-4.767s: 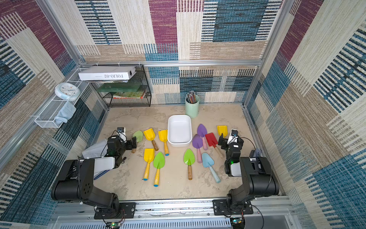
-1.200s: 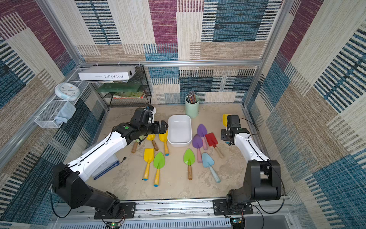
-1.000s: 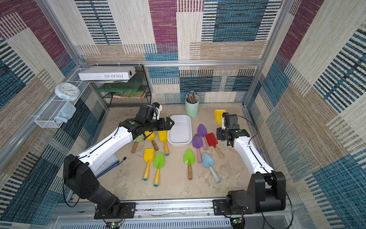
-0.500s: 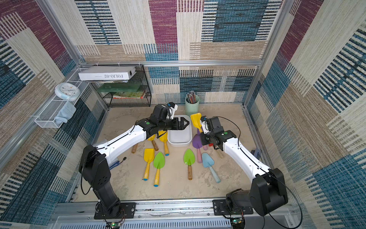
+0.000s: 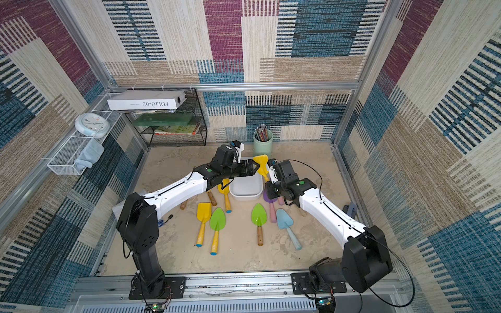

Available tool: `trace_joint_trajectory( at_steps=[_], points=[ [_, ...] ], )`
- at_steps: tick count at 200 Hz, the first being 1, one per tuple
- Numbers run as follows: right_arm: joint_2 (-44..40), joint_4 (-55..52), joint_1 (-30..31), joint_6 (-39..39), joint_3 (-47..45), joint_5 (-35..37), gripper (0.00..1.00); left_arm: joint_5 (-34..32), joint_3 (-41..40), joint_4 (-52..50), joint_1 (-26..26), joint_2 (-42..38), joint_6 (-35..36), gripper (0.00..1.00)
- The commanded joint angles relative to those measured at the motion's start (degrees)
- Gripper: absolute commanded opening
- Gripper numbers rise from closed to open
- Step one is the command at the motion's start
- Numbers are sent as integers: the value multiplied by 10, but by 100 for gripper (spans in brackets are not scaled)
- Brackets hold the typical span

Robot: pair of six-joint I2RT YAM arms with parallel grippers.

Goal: Put the shovel into the storage box
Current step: Pick up the shovel from the center of the board.

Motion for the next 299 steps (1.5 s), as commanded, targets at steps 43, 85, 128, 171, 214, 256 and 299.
trace_joint_trajectory(
  at_steps=[43,85,128,171,214,256,299],
  points=[
    [5,39,22,36,9,-13,0,-4,-26,81,-1,7,-51,39],
    [6,43,27,41,9,-16,0,-15,-48,109,-3,0,-66,25],
    [7,44,28,46,8,-16,0,-21,-48,107,-5,0,-67,0],
    [4,49,29,54,9,-17,46,-32,-43,96,-6,2,-64,0],
    [-13,33,29,51,14,3,89,-96,-11,24,-3,8,-7,0],
    [-56,24,29,47,-4,19,95,-58,30,-14,40,48,29,0],
    [-111,32,29,45,-42,31,99,16,128,-53,88,122,56,0]
  ],
)
